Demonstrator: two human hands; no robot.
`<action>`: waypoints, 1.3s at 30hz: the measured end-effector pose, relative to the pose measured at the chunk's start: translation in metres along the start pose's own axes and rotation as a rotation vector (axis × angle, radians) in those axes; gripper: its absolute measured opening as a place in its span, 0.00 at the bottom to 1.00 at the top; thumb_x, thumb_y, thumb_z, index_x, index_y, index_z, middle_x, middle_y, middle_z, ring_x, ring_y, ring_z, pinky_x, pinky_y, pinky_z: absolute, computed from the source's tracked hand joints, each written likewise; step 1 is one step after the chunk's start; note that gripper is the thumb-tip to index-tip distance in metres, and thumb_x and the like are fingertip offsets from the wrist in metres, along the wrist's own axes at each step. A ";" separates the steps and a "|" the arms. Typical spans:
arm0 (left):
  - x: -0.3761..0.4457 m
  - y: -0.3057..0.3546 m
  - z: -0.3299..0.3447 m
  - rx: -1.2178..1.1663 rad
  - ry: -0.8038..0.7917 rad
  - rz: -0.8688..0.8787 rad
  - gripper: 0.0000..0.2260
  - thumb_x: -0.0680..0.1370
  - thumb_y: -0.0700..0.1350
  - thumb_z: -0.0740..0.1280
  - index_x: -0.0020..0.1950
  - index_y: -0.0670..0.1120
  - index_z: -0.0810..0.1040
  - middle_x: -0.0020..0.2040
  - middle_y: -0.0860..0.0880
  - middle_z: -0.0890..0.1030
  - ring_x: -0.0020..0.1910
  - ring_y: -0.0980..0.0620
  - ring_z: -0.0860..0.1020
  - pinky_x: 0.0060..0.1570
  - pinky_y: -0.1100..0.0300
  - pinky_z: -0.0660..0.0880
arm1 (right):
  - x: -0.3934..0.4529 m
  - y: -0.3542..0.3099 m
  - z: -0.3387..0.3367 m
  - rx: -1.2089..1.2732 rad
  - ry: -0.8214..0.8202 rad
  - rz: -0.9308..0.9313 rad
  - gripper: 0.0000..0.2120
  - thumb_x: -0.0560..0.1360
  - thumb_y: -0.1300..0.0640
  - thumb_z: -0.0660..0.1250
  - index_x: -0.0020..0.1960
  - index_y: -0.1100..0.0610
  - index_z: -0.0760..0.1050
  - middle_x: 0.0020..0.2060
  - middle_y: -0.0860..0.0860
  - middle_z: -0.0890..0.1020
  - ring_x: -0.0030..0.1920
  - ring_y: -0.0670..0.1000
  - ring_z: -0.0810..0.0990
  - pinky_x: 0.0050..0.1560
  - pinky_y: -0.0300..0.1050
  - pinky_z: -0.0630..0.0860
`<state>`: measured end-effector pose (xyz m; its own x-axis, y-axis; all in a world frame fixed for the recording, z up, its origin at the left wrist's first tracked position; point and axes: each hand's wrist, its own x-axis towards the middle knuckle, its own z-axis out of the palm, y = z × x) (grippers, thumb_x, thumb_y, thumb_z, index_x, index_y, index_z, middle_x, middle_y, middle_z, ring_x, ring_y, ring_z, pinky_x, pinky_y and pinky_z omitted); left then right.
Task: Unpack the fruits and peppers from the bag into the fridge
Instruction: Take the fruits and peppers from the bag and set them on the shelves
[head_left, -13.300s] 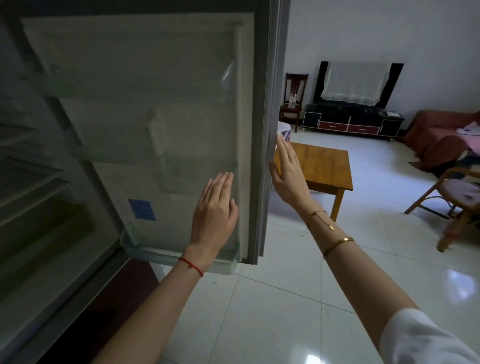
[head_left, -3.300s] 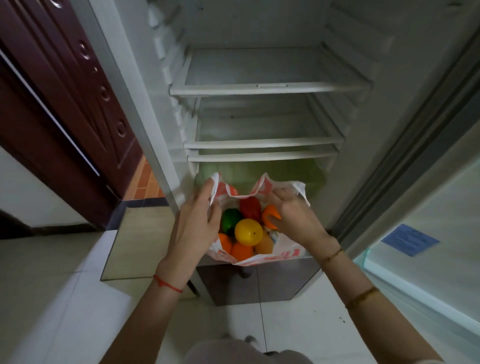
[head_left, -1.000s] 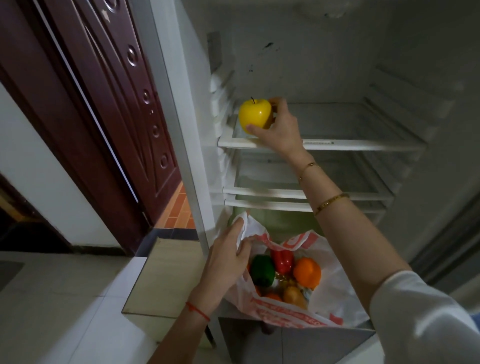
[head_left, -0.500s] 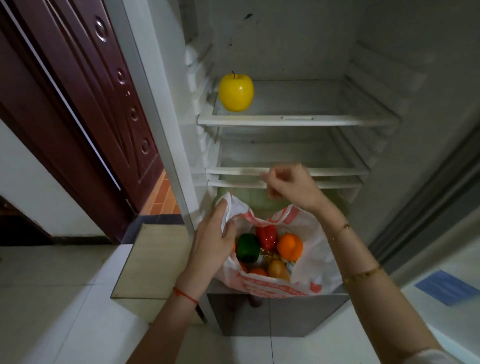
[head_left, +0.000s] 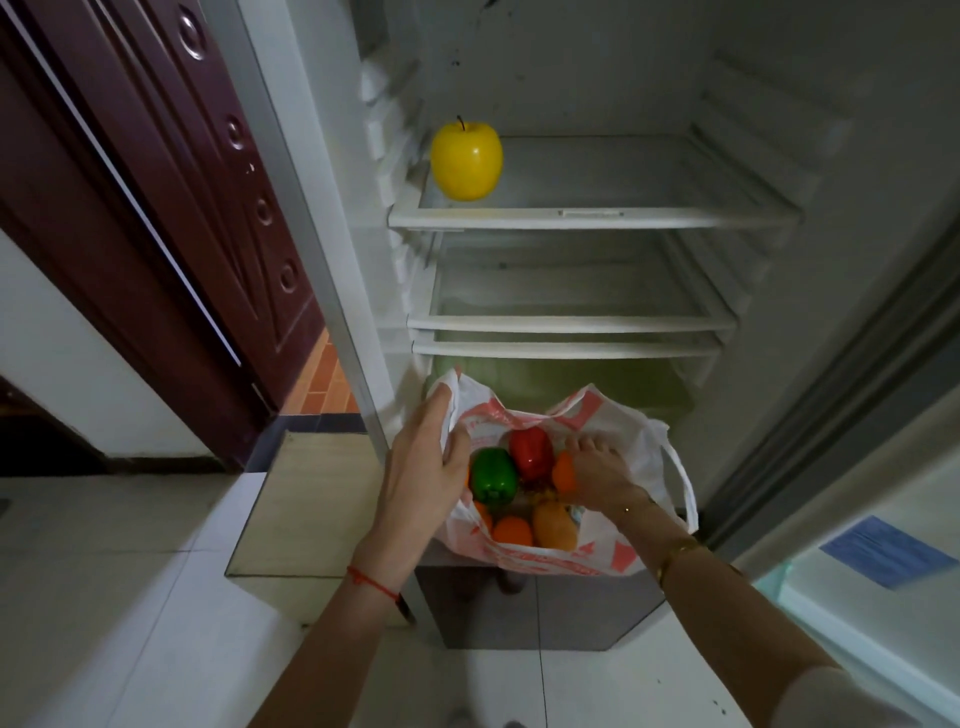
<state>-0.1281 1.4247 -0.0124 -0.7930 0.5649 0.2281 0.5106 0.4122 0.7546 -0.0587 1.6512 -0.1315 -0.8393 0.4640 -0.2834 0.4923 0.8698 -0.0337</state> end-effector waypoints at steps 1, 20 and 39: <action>0.000 0.001 0.000 -0.011 -0.007 -0.014 0.24 0.82 0.43 0.59 0.77 0.54 0.60 0.57 0.35 0.77 0.44 0.43 0.80 0.43 0.58 0.78 | 0.002 0.001 0.003 0.006 0.012 0.011 0.31 0.79 0.51 0.62 0.77 0.58 0.54 0.73 0.58 0.66 0.73 0.58 0.65 0.73 0.51 0.62; 0.020 0.011 0.002 -0.078 -0.052 -0.081 0.25 0.83 0.43 0.58 0.79 0.55 0.57 0.64 0.46 0.77 0.37 0.62 0.78 0.30 0.80 0.69 | -0.063 -0.016 -0.172 1.058 0.359 -0.339 0.31 0.69 0.52 0.76 0.68 0.51 0.67 0.62 0.49 0.74 0.58 0.48 0.77 0.55 0.42 0.78; 0.037 0.016 0.008 -0.101 -0.096 -0.101 0.27 0.83 0.44 0.59 0.78 0.62 0.54 0.58 0.51 0.74 0.32 0.71 0.76 0.26 0.76 0.70 | 0.062 -0.032 -0.286 0.877 0.800 -0.220 0.36 0.69 0.51 0.76 0.70 0.59 0.63 0.68 0.56 0.70 0.66 0.55 0.72 0.60 0.45 0.73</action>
<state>-0.1468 1.4577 0.0033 -0.8005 0.5922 0.0920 0.3903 0.3987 0.8299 -0.1920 1.7001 0.1263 -0.6775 0.5630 0.4734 0.0501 0.6774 -0.7339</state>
